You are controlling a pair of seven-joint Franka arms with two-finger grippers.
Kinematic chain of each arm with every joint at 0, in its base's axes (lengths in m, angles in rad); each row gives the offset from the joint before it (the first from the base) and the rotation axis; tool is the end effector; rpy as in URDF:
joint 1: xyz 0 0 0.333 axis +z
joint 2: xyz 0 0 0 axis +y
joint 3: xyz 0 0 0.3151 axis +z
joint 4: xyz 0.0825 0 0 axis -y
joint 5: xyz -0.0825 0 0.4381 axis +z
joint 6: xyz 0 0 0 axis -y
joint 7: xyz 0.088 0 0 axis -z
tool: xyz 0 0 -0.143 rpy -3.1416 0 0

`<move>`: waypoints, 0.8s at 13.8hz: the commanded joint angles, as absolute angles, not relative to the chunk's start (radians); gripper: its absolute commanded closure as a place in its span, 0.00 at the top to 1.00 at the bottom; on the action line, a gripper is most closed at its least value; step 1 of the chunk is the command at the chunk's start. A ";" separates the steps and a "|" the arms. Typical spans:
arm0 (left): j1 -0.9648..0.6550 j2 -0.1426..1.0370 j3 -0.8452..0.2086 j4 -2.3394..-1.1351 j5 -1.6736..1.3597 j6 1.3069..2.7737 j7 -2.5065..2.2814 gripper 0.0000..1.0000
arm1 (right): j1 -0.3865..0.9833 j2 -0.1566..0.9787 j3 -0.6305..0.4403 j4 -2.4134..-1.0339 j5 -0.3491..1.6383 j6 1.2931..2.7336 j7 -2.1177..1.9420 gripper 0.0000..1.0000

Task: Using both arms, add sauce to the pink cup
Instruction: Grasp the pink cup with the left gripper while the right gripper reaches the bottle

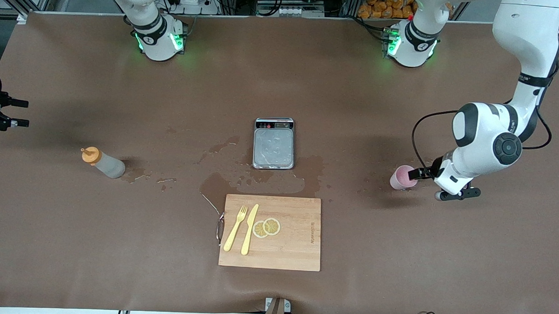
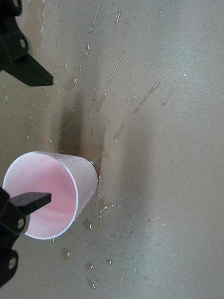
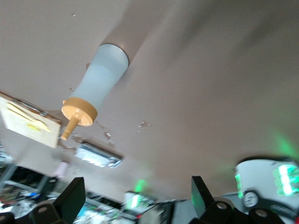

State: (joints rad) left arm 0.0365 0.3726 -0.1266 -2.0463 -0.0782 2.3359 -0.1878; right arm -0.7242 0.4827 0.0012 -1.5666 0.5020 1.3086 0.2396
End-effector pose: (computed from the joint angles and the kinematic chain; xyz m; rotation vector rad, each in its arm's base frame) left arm 0.6166 -0.0610 0.1747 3.0401 0.2452 -0.1439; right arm 0.5189 -0.3547 0.2981 -2.0670 1.1588 0.7378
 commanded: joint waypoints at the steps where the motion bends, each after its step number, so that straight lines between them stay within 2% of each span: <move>1: 0.017 0.399 -0.123 -2.049 -0.091 2.362 -0.206 1.00 | -0.770 0.583 0.020 -1.537 0.572 1.276 0.346 1.00; 3: 0.014 0.406 -0.123 -2.051 -0.084 2.362 -0.206 1.00 | -0.762 0.639 0.020 -1.532 0.578 1.278 0.406 1.00; 4: 0.014 0.408 -0.123 -2.052 -0.084 2.362 -0.206 0.60 | -0.761 0.665 0.021 -1.525 0.587 1.282 0.449 1.00; 5: 0.008 0.410 -0.121 -2.052 -0.083 2.362 -0.206 0.28 | -0.752 0.681 0.021 -1.525 0.598 1.285 0.483 1.00; 6: 0.003 0.410 -0.121 -2.054 -0.083 2.362 -0.207 0.08 | -0.744 0.696 0.021 -1.525 0.601 1.289 0.498 1.00; 7: 0.003 0.410 -0.121 -2.056 -0.083 2.362 -0.207 0.00 | -0.742 0.709 0.021 -1.525 0.612 1.289 0.503 1.00; 11: 0.003 0.408 -0.121 -2.056 -0.083 2.361 -0.207 0.00 | -0.730 0.762 0.025 -1.490 0.630 1.347 0.526 1.00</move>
State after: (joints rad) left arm 0.0120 0.4143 -0.1267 -2.0488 -0.0782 2.3497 -0.1955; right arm -0.7384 0.7194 0.0193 -1.5467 0.6090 1.3375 0.4919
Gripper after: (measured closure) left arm 0.700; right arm 0.000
